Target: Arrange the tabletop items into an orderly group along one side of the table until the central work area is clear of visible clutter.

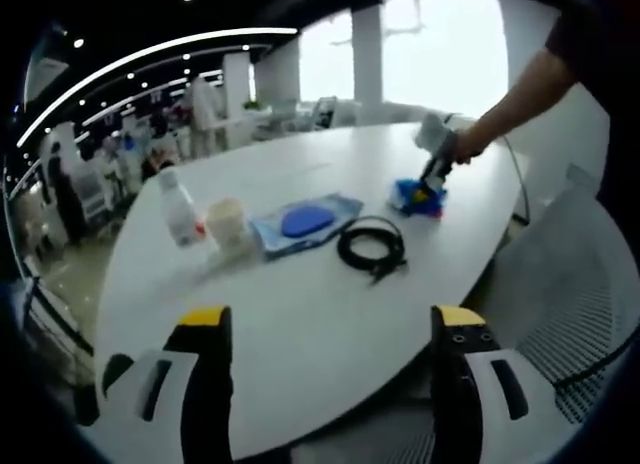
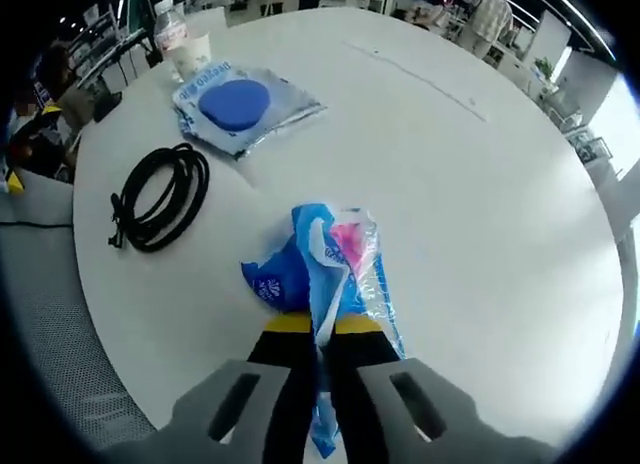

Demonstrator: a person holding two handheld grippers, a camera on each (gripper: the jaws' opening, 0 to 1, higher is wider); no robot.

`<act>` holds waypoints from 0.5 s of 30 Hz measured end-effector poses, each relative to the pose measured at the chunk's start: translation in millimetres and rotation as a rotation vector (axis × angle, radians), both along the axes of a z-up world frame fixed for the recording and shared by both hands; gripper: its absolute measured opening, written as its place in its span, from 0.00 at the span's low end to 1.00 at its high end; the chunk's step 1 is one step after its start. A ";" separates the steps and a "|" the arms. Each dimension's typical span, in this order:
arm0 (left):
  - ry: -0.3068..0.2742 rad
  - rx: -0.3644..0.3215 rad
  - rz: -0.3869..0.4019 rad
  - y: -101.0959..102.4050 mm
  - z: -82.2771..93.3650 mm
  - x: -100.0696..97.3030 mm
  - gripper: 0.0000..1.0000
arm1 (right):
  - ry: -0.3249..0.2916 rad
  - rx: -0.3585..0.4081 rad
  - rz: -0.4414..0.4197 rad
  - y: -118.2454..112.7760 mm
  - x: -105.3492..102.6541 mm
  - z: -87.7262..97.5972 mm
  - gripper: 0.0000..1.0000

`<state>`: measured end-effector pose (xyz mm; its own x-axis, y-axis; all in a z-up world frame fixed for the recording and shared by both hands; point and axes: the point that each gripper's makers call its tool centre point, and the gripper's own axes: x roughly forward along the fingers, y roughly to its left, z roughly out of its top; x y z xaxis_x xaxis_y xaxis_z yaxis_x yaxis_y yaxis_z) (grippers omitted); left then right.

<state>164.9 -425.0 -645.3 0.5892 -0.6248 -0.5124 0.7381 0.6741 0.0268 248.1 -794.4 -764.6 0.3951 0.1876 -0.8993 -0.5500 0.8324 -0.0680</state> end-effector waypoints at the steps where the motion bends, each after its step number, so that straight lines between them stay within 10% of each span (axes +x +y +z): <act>1: 0.000 0.000 -0.004 -0.7 0.2 -0.5 0.78 | 0.001 -0.001 0.000 2.1 0.0 0.4 0.02; 15: 0.013 -0.006 -0.014 -3.2 -0.2 -2.2 0.74 | -0.063 -0.062 0.196 13.3 12.7 29.8 0.02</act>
<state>162.7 -428.1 -645.5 0.5737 -0.6360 -0.5161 0.7477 0.6640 0.0128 260.9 -781.2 -734.8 0.4126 0.2115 -0.8860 -0.6939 0.7031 -0.1552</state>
